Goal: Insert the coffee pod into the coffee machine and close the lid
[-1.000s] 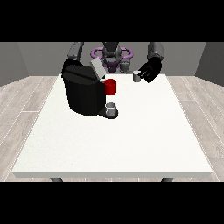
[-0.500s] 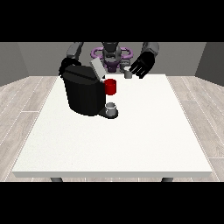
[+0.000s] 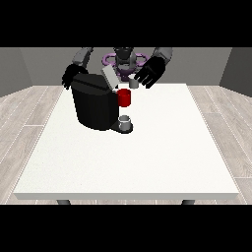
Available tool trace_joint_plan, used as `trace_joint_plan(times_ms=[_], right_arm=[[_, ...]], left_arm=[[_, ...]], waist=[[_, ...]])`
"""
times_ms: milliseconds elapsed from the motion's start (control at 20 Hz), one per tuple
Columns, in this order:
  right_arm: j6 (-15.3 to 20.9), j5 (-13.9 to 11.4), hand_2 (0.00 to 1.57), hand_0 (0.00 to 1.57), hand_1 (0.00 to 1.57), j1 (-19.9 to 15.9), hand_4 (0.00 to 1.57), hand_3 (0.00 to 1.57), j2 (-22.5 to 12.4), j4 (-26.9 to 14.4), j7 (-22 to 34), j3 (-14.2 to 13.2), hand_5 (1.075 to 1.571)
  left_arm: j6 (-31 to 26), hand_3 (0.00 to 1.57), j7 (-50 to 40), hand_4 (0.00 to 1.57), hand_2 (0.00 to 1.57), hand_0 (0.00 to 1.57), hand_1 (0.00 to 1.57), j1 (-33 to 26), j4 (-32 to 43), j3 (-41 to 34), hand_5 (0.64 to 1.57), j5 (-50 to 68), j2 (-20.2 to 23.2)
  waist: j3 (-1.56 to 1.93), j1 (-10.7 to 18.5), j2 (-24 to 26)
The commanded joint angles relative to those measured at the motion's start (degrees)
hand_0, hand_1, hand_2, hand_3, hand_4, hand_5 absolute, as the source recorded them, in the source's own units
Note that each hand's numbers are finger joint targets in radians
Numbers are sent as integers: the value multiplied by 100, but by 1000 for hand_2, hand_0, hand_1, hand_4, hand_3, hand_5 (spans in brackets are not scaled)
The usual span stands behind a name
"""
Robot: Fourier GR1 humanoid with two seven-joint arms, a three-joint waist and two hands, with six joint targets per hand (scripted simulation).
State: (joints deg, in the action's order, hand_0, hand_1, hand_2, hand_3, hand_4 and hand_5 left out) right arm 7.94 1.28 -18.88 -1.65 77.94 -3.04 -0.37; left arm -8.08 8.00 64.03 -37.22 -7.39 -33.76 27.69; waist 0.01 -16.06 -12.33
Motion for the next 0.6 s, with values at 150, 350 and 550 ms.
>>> trace_joint_plan(times_ms=[150,350,550], right_arm=[[206,-179,0,0,0,-43,541,0,-44,176,225,13,1571],[154,-7,0,0,0,-266,459,0,-124,149,189,-204,1571],[179,-75,0,0,0,42,519,0,41,232,-4,-36,1571]], left_arm=[[118,1237,-41,494,1297,1262,1262,97,120,-31,1571,-93,-39],[75,1239,-40,487,1328,1307,1307,277,85,62,1571,-196,-62],[196,1229,-55,500,1326,1305,1305,167,167,49,1571,-241,-143]], waist=[[-1,-86,-95],[0,-107,-199],[0,-160,-253]])
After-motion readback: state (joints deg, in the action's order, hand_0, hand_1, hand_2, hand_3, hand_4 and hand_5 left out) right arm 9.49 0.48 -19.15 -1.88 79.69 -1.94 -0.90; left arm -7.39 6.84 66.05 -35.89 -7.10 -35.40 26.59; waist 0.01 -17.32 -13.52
